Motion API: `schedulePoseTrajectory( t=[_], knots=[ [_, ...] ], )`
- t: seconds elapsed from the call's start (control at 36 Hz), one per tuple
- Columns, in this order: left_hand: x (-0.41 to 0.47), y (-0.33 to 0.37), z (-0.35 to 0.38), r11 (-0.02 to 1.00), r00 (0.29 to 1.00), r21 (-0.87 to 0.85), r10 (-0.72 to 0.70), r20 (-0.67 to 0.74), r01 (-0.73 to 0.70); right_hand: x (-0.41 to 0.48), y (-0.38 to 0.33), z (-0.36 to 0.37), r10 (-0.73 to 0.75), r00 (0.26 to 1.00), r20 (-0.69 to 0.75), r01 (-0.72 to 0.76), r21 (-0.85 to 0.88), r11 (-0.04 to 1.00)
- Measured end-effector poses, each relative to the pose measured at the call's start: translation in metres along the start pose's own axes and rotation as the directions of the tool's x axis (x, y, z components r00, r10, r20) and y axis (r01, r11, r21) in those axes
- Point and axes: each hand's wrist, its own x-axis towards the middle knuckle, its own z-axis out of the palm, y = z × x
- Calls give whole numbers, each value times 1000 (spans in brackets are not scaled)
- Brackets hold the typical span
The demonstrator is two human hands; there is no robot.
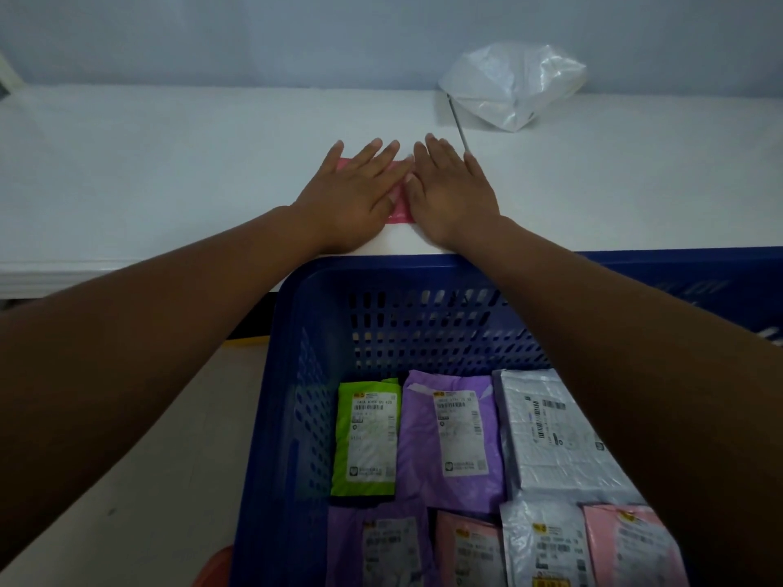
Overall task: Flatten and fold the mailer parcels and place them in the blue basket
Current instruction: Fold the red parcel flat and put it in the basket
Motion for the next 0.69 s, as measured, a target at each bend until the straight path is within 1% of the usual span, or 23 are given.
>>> schedulePoseTrajectory(
  t=[0.08,0.14,0.36,0.69],
  knots=[
    [0,0,-1,997,999,-75,11,47,-7,1,0,1,22,999,42,-21,-12,1000],
    [1,0,-1,995,997,-95,8,73,-1,2,0,1,31,998,63,-29,-33,999],
    [2,-1,-2,997,995,-79,5,95,3,3,0,0,32,993,113,-24,-68,997],
    [1,1,-3,997,992,-76,-2,124,12,6,1,0,37,987,157,-28,-58,998]
  ],
)
